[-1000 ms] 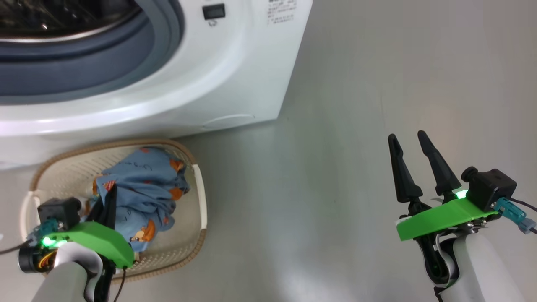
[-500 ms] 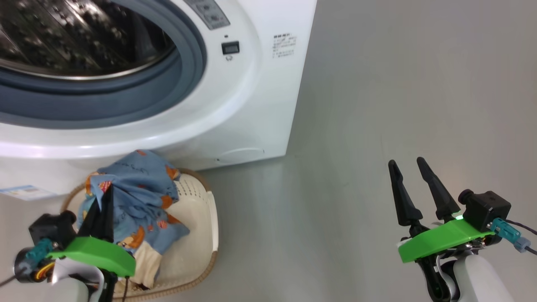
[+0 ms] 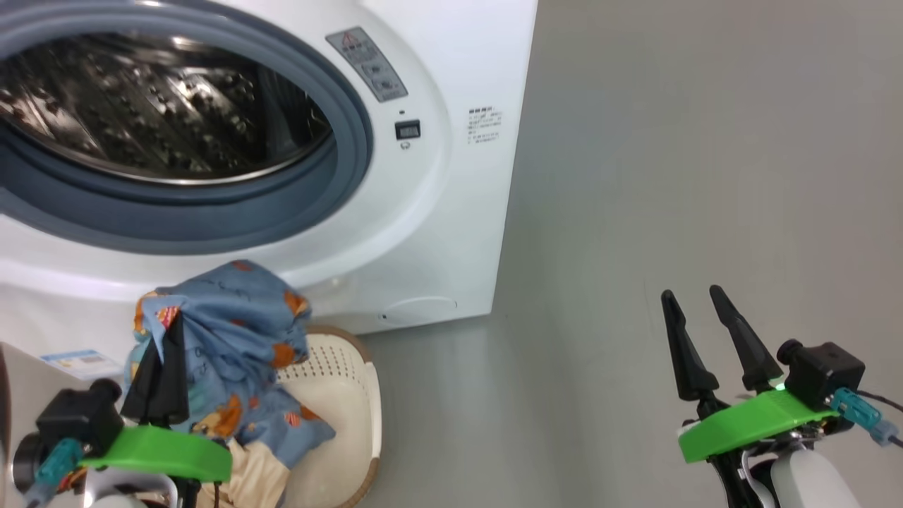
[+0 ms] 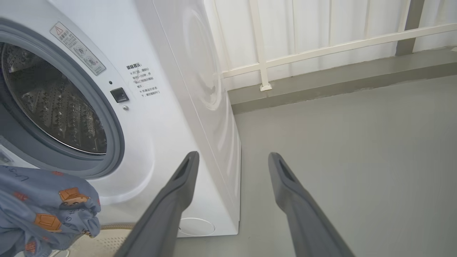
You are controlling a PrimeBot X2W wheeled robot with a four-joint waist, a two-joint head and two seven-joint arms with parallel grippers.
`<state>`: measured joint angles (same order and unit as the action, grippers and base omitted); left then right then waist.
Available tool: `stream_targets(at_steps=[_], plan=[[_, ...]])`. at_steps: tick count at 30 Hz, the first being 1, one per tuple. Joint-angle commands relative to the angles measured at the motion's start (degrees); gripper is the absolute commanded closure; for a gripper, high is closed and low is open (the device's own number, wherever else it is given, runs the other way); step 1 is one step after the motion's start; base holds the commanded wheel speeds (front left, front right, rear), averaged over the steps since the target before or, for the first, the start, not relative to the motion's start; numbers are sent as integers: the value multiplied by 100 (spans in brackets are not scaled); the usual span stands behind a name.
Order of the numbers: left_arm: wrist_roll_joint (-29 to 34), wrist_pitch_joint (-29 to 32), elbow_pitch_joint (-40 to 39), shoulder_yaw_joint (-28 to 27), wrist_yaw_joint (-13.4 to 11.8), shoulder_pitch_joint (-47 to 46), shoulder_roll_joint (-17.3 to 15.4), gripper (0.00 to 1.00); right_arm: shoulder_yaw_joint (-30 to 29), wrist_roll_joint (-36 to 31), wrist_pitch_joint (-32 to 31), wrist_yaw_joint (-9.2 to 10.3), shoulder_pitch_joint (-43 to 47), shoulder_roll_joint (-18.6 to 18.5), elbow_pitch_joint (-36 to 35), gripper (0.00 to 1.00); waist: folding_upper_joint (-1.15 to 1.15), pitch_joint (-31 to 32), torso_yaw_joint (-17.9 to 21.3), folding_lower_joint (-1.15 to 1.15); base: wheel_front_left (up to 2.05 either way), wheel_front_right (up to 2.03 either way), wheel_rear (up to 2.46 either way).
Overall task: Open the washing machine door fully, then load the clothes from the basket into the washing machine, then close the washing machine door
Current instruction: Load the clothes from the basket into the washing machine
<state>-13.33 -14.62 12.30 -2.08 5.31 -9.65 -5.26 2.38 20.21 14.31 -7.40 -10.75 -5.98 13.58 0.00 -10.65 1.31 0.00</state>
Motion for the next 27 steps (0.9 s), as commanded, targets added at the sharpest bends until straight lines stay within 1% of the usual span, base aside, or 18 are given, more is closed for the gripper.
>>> stream_targets(at_steps=[1,11,16,27], plan=[[91,-38,-229,-234,16,39,-74,100,91,-69,69,-9,78,-51,-151,0,0,200,-2,0,0,0,0],[318,-38,-783,-528,0,592,96,100,105,-145,69,-9,272,-95,-249,0,0,636,55,0,0,0,0],[362,-38,-899,-556,-5,747,151,100,94,-131,67,-9,311,-86,-281,0,0,676,18,0,0,0,0],[383,-38,-757,-544,31,695,199,100,145,-94,64,-9,258,-71,-286,0,0,500,4,0,0,0,0]])
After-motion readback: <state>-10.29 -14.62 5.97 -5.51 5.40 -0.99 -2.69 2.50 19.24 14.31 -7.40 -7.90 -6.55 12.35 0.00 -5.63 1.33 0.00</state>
